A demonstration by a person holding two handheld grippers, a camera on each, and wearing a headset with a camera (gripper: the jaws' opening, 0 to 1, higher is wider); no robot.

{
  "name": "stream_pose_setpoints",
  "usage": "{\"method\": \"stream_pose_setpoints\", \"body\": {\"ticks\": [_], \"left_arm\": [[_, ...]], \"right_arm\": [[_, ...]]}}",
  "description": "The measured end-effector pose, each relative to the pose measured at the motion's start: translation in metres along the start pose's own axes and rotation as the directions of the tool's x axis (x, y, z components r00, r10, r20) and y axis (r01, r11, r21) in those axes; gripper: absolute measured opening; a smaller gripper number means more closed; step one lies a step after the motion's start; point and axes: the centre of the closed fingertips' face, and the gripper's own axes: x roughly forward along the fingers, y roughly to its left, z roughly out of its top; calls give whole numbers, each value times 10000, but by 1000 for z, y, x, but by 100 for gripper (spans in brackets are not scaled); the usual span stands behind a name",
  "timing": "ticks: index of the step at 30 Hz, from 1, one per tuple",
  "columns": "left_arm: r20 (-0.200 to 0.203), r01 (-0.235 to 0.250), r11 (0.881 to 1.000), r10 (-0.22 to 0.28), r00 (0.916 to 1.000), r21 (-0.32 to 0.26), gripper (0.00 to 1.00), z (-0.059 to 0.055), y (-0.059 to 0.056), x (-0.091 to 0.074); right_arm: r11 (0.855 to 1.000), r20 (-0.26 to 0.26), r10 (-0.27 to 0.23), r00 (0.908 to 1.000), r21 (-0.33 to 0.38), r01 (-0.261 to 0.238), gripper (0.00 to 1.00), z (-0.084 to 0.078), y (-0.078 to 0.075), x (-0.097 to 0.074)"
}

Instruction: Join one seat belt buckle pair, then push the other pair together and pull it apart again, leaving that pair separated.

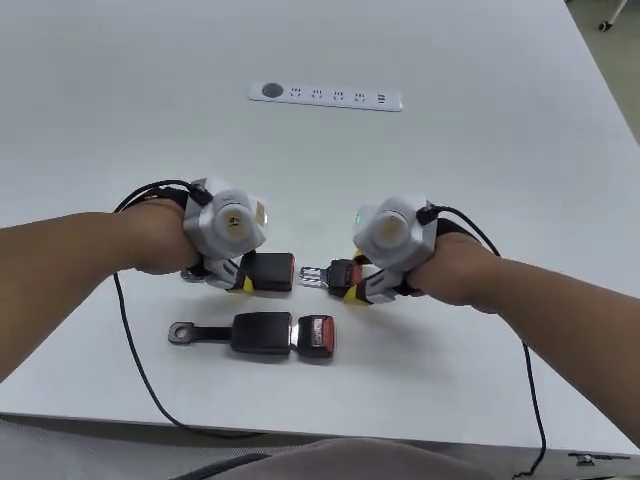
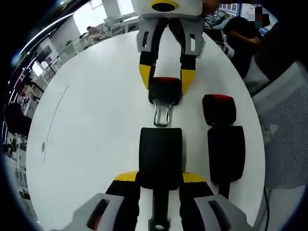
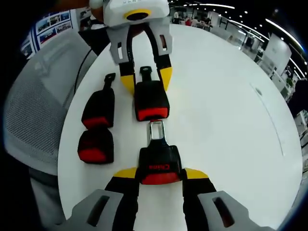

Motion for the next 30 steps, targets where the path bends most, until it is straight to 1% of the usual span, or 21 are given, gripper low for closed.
{"method": "stream_pose_setpoints", "body": {"ticks": [3, 8, 9, 10, 11, 12, 13, 14, 15, 18, 19, 20, 23, 26, 28, 30], "left_arm": [[-30, -4, 10000, 4, 10000, 6, 32, 1, -1, 0], [-69, 54, 9999, -54, 10000, 89, 32, 0, 0, 2], [-66, 68, 9999, -67, 10000, 113, 32, 1, 0, 2], [-63, 76, 9999, -76, 10000, 134, 32, 1, -1, 2], [-64, 89, 9998, -88, 9999, 169, 32, 2, -1, 3], [-116, 97, 9997, -94, 9999, 225, 32, 2, -1, 3], [-146, 91, 9998, -88, 9999, 204, 31, 2, -1, 3], [-180, 78, 9998, -74, 9998, 207, 31, 2, -2, 2], [-205, 66, 9996, -60, 9998, 270, 31, 2, -2, 2], [-131, 139, 9993, -134, 9998, 357, 31, 2, -2, 1], [-106, 170, 9991, -166, 9998, 378, 31, 2, -2, 1], [-85, 197, 9991, -194, 9998, 372, 31, 2, -2, 1], [-54, 265, 9987, -263, 9996, 431, 31, 3, -2, 2], [-61, 287, 9988, -284, 9996, 401, 31, 4, -4, 2], [-108, 295, 9988, -291, 9995, 398, 30, 6, -6, 1], [-150, 321, 9987, -315, 9994, 397, 30, 6, -6, 0]], "right_arm": [[9999, 8, -15, 10000, -118, 16, 32, 4, 3, 2], [9995, 54, -56, 10000, -300, 58, 32, 10, 6, 4], [9996, 104, -45, 9999, -275, 48, 32, 7, 3, 10], [9996, 165, -38, 9999, -271, 42, 32, 8, 2, 12], [9996, 222, -16, 9998, -264, 22, 31, 16, 7, 9], [9996, 166, 3, 9999, -273, 2, 31, 18, 8, 10], [9996, 180, 3, 9998, -288, 2, 31, 19, 7, 7], [9990, 142, -41, 9999, -447, 47, 31, 18, 6, 6], [9991, 150, -5, 9999, -434, 11, 31, 19, 7, 7], [9985, 143, 49, 9999, -539, -41, 31, 18, 3, 12], [9982, 106, 74, 9999, -596, -67, 30, 19, 7, 6], [9980, 82, 82, 9999, -632, -76, 30, 19, 7, 5], [9971, 31, 130, 9999, -756, -128, 30, 19, 4, 11], [9972, 51, 192, 9998, -730, -188, 30, 20, 3, 11], [9970, 65, 201, 9998, -753, -195, 30, 21, 1, 14], [9970, 110, 184, 9998, -759, -175, 31, 24, 3, 12]]}}
